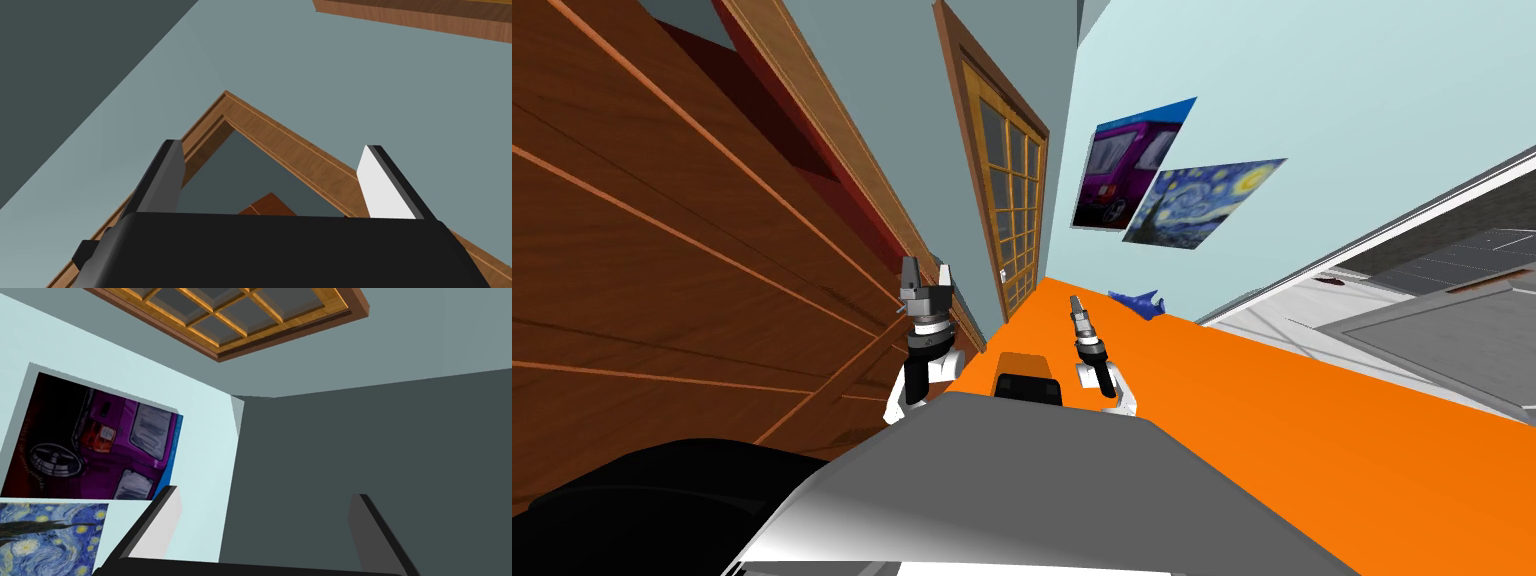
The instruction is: Pull the door open
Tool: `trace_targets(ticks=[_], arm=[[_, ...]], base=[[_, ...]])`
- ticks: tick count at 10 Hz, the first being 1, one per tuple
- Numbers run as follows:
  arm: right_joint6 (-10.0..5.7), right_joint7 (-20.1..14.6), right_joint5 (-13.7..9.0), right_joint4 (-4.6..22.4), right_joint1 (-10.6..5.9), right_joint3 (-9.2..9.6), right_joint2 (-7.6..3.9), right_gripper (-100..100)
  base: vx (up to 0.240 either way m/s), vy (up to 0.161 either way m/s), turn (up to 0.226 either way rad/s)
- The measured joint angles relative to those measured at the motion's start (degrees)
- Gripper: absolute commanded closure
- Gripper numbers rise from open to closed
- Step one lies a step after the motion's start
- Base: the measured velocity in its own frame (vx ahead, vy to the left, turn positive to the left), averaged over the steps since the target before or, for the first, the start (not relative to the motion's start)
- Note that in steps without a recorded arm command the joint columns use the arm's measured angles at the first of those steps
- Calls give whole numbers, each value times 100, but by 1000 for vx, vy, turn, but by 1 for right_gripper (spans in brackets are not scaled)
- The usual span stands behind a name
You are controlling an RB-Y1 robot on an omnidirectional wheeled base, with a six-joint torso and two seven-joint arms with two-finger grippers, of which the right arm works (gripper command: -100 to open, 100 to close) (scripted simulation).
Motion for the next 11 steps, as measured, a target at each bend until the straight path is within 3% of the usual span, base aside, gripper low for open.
trace_targets(ticks=[5,11], arm=[[-181,552,197,774,-243,210,-22,-100],[-269,1101,407,1490,-512,428,-33,-100]], base=[[130,-61,6],[94,-42,6]])
